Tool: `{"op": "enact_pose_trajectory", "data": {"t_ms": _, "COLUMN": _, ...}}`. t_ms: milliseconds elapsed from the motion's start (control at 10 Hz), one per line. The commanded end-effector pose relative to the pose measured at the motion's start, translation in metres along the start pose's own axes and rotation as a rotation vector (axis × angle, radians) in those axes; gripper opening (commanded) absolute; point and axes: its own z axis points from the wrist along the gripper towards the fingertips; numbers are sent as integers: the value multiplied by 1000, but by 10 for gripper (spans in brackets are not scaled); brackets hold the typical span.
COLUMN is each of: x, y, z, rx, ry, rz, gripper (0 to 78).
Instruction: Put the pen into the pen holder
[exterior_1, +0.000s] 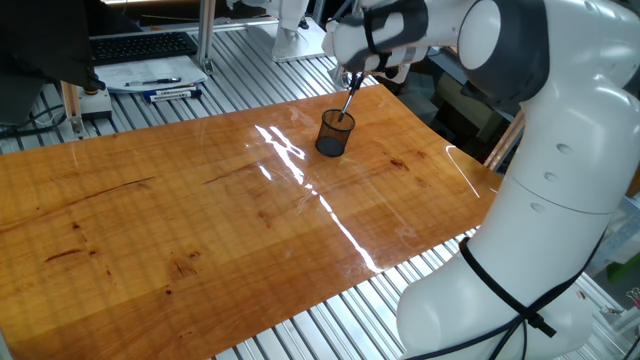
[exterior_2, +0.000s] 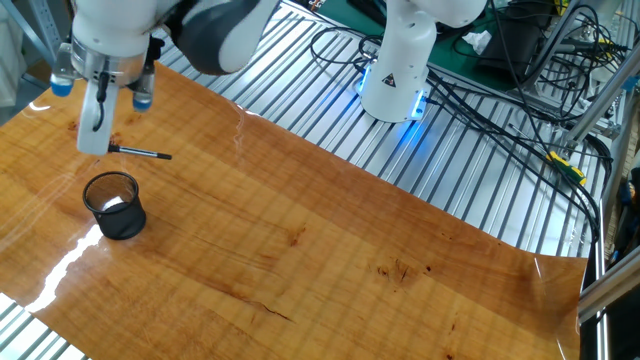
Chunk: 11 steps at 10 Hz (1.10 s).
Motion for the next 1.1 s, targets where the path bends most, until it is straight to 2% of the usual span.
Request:
{"op": "enact_pose_trajectory", "data": {"t_ms": 100, "x": -2, "y": 0, "z": -2, "rx": 6, "ry": -61, "rz": -2, "gripper": 12}}
{"op": "enact_pose_trajectory", "data": {"t_ms": 200, "x": -2, "y": 0, "z": -2, "rx": 11, "ry": -78, "rz": -6, "gripper": 12}}
{"op": "enact_pose_trajectory", "data": {"t_ms": 700, "x": -18, "y": 1, "z": 1, "rx": 2, "ry": -74, "rz": -30, "gripper": 12}}
{"op": "enact_pose_trajectory", "data": {"t_ms": 800, "x": -21, "y": 1, "z": 1, "rx": -8, "ry": -61, "rz": -29, "gripper": 12}}
{"op": "enact_pose_trajectory", "data": {"t_ms": 1000, "x": -21, "y": 1, "z": 1, "rx": -17, "ry": -55, "rz": -31, "gripper": 12}}
{"op": "enact_pose_trajectory", "data": {"t_ms": 1100, "x": -21, "y": 1, "z": 1, "rx": -20, "ry": -63, "rz": -33, "gripper": 12}}
